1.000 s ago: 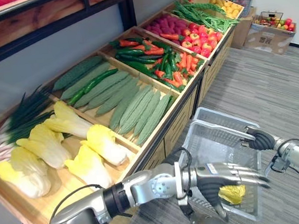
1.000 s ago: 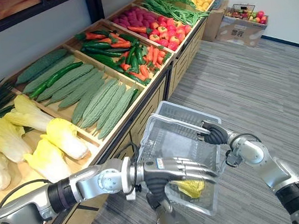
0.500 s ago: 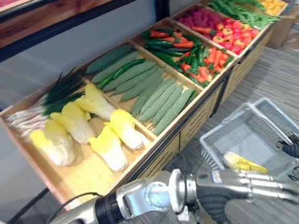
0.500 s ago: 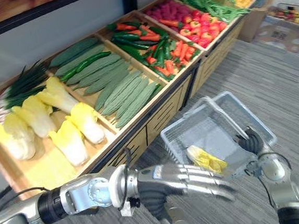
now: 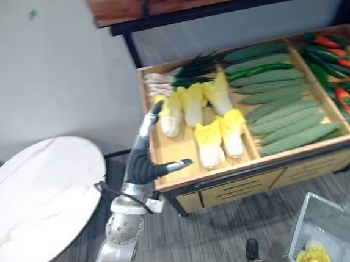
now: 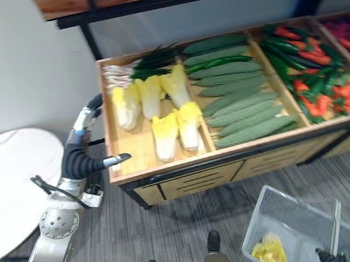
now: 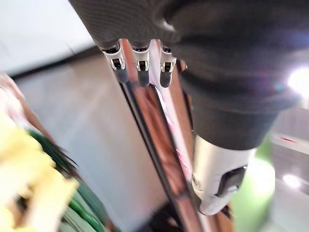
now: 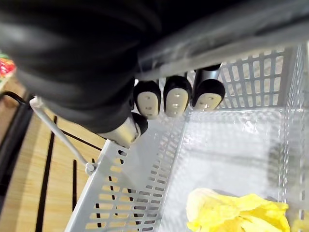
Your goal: Pick vegetable in the basket
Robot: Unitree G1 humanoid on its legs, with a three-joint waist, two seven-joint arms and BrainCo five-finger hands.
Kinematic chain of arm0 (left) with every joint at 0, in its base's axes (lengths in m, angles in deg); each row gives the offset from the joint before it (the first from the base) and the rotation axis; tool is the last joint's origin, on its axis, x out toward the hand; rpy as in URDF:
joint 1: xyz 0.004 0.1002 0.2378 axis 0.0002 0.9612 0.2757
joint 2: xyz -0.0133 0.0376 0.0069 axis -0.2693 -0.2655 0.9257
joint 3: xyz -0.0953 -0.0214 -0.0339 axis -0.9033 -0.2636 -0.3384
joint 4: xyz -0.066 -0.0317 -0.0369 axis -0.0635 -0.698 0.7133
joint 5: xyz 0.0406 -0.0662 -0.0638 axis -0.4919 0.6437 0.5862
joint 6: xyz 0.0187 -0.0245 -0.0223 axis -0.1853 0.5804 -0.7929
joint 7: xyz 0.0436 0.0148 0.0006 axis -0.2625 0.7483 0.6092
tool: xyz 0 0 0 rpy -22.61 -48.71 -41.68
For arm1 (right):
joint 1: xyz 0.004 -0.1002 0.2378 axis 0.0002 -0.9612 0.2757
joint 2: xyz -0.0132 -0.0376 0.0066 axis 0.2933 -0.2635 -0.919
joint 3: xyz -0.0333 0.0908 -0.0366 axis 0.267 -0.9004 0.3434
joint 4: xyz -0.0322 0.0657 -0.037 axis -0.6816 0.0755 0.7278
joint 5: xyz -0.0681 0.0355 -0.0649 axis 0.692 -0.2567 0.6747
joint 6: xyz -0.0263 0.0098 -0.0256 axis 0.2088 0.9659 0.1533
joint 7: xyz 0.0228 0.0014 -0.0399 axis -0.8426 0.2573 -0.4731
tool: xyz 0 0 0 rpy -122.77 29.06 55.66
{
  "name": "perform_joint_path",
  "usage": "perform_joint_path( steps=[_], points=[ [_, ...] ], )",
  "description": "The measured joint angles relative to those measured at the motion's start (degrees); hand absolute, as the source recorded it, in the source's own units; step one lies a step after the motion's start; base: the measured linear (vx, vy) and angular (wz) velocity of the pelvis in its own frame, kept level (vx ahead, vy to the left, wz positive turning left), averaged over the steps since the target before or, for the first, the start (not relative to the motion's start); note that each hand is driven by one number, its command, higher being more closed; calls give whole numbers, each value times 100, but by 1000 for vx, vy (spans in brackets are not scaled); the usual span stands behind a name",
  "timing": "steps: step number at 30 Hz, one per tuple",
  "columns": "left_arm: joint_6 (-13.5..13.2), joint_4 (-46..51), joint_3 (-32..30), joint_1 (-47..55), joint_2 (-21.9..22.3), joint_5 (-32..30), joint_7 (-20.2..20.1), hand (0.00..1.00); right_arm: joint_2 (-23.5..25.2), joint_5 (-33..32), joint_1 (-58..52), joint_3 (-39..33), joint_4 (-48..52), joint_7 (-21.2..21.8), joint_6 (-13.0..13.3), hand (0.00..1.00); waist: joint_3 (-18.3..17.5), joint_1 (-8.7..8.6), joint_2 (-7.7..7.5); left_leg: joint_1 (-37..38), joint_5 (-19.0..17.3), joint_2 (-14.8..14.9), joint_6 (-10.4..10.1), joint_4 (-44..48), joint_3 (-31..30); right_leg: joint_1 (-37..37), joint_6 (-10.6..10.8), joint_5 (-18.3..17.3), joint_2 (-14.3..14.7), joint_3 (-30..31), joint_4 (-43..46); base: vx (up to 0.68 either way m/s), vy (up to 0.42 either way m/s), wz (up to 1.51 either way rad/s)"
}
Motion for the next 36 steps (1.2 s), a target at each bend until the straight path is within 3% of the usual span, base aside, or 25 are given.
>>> perform_joint_path(
  steps=[2, 4, 8, 10, 15, 19, 25, 32, 36],
  points=[
    [187, -485, -666, 114, 476, -95, 233, 0, 43, -129, 67, -263, -424, -4, -14, 100, -14, 54, -16, -16, 273, -176, 122, -345, -347, 53, 29, -20, -85, -68, 2, 75, 27, 81],
    [301, -717, -1089, 197, 679, -170, 409, 0, 173, -184, 80, -347, -567, -35, -17, 100, -79, 56, -73, -13, 447, -265, 148, -539, -547, 62, 61, -43, -114, -59, -2, 104, 34, 65],
    [514, -1377, -1763, 362, 862, -327, 756, 0, 628, -372, 160, -382, -670, -150, -30, 100, -269, 56, -236, -6, 662, -315, 159, -801, -900, 184, 59, -44, -88, -181, -36, 53, -5, 45],
    [667, -2249, -2117, 359, 867, -470, 976, 0, 801, -424, 183, -299, -631, -169, -30, 100, -407, 54, -327, 72, 683, -334, 161, -869, -945, 293, 23, -68, -106, -258, -85, -8, -9, 15],
    [866, -4240, -2869, 394, 869, -467, 1322, 0, 991, -449, 82, 174, -263, -259, -28, 100, -668, -85, -271, 200, 750, -498, 121, -1269, -1024, 332, -110, -263, -228, -311, -96, -53, 12, 8],
    [994, -6042, -3576, 420, 869, -380, 1342, 0, 1075, -448, 29, 263, -258, -329, -27, 100, -800, -93, -255, 328, 802, -545, 42, -1534, -1082, 363, -165, -380, -199, -331, -178, -9, 1, 0],
    [1168, -7692, -3784, 486, 871, -204, 1159, 0, 1092, -398, 92, 326, -374, -497, -29, 100, -837, -156, -272, 379, 829, -517, 26, -1499, -1087, 426, -127, -346, -130, -302, -284, 74, -33, -4],
    [1283, -7866, -3699, 437, 849, -304, 742, 0, 1091, -352, 332, 552, -606, -507, -26, 100, -844, -243, -324, 450, 845, -490, 51, -1497, -1100, 450, -118, -343, -47, -227, -293, 49, -50, -7],
    [1273, -7867, -3320, 430, 846, -305, 578, 0, 1090, -343, 324, 645, -621, -505, -26, 100, -827, -261, -294, 516, 825, -466, 24, -1498, -1191, 512, -97, -368, -26, -215, -282, -38, -71, 0]
  ],
)
